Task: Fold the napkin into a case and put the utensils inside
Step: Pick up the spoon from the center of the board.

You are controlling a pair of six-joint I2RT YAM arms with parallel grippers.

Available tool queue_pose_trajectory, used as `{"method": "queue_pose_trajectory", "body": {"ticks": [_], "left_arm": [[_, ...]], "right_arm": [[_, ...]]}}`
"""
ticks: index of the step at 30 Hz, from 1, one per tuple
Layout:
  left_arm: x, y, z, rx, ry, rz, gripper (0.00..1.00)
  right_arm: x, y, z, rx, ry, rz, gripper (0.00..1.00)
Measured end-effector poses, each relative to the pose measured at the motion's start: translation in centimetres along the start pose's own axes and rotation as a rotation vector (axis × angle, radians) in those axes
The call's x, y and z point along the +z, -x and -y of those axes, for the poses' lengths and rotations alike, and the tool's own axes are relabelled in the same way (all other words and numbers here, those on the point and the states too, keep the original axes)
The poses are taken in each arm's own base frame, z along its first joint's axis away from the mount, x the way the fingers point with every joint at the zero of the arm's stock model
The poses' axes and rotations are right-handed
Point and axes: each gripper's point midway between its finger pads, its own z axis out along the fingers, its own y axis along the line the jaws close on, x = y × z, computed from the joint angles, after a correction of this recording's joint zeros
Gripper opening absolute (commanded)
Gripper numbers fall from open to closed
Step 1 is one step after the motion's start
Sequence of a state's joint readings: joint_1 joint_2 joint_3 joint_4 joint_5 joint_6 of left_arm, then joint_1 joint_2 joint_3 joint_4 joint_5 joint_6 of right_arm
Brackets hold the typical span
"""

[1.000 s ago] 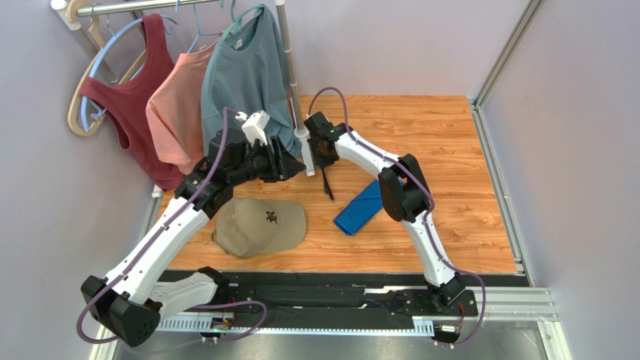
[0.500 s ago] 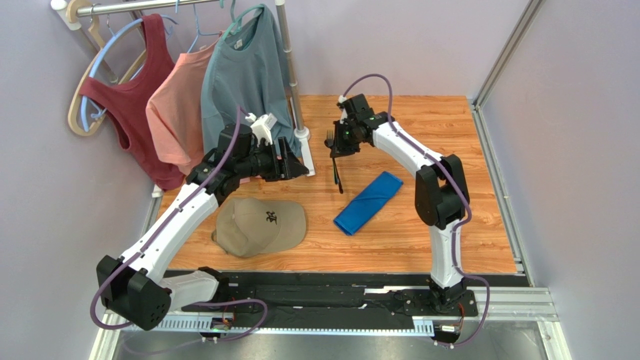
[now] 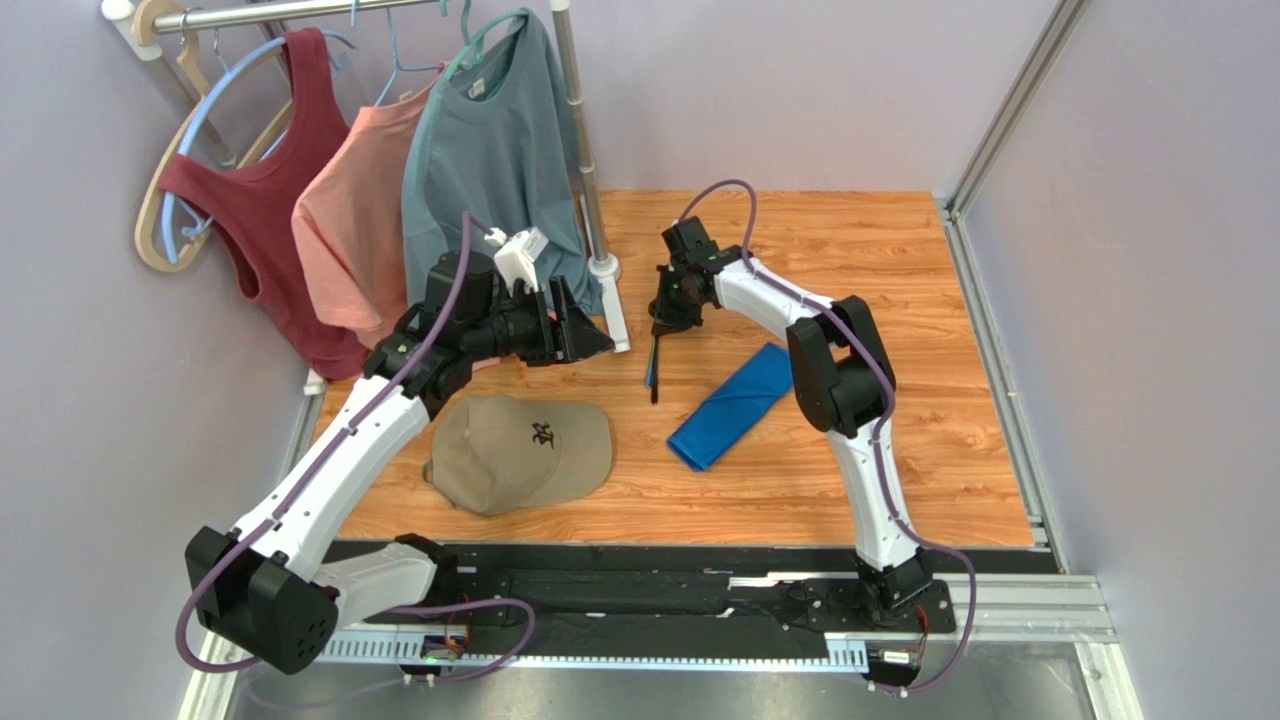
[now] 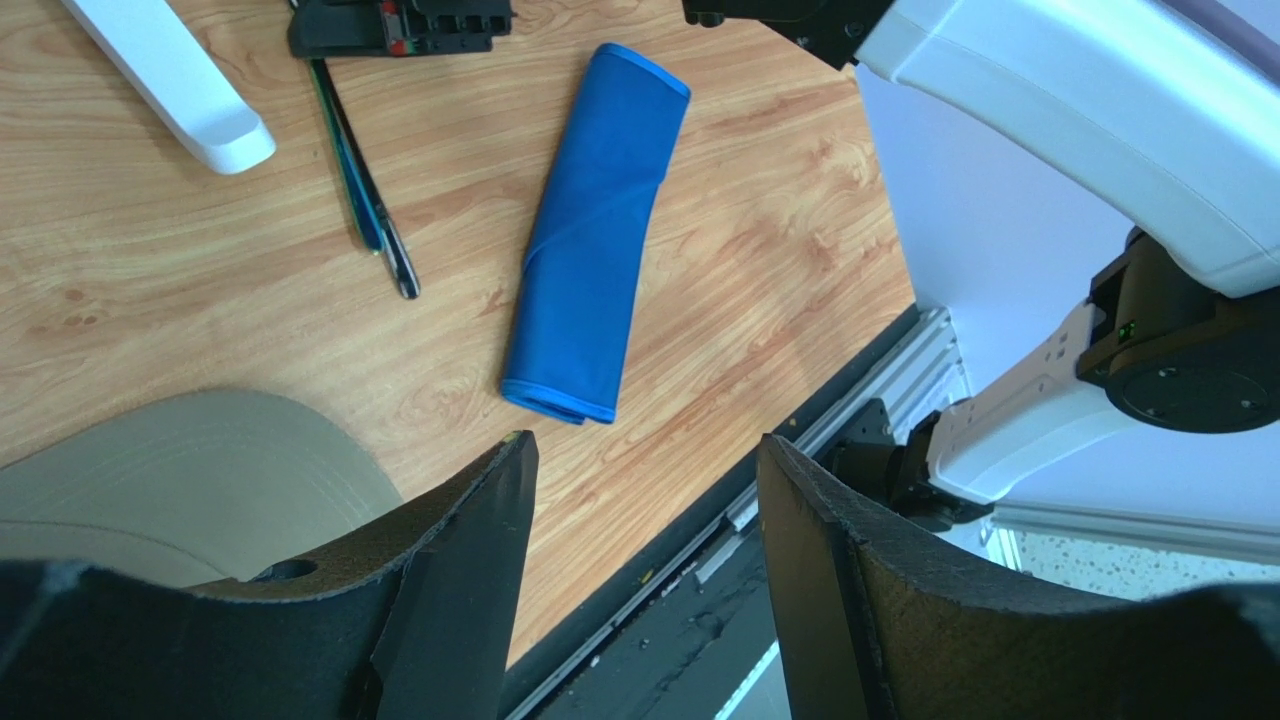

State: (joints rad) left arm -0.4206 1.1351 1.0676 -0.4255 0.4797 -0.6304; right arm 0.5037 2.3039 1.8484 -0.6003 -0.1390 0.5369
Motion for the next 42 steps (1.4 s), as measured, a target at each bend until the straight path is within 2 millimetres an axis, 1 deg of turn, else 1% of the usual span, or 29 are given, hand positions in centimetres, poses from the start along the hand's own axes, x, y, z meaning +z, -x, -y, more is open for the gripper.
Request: {"method": "queue_pose_trajectory", "body": {"ticks": [4, 6, 9, 16, 20, 24, 31, 34, 35, 36, 37, 42], "left_arm": [[0.0, -0.1, 0.1, 0.0, -0.007, -0.005, 0.64], [0.0, -0.1, 0.1, 0.0, -0.008, -0.005, 0.64], [0.1, -0.3, 0.1, -0.002, -0.011, -0.008, 0.64], [0.3, -1.1, -0.4, -0.022, -0.012, -0.029, 0.63], [0.3, -1.1, -0.2, -0.024, -0.019, -0.03, 0.63], [0.3, -1.1, -0.2, -0.025, -0.024, -0.032, 0.63], [0.3, -1.0, 0.0, -0.026, -0.032, -0.031, 0.63], [0.3, -1.0, 0.1, -0.027, -0.038, -0.03, 0.63], [0.3, -1.0, 0.1, -0.028, -0.041, -0.029, 0.63], [0.4, -1.0, 0.2, -0.03, -0.044, -0.029, 0.63], [0.4, -1.0, 0.2, -0.031, -0.045, -0.029, 0.63], [0.5, -1.0, 0.4, -0.035, -0.057, -0.028, 0.64]], "right_arm": [[0.2, 0.5, -0.2, 0.004, -0.021, 0.037, 0.16], [0.3, 0.5, -0.1, 0.004, -0.028, 0.042, 0.25], [0.5, 0.3, 0.0, 0.011, -0.026, 0.042, 0.28], [0.5, 0.1, -0.3, 0.015, 0.0, 0.043, 0.27], [0.5, 0.0, -0.4, 0.021, 0.017, 0.045, 0.22], [0.5, 0.0, -0.4, 0.036, 0.044, 0.04, 0.24], [0.3, 0.1, 0.2, 0.085, 0.128, 0.031, 0.23], [0.1, -0.1, 0.6, 0.104, 0.157, 0.019, 0.16], [0.1, -0.1, 0.6, 0.107, 0.167, 0.015, 0.1], [0.1, -0.1, 0.7, 0.109, 0.177, 0.011, 0.07], [0.0, -0.2, 0.6, 0.11, 0.192, 0.006, 0.0], [-0.1, -0.1, 0.6, 0.112, 0.213, 0.002, 0.0]]}}
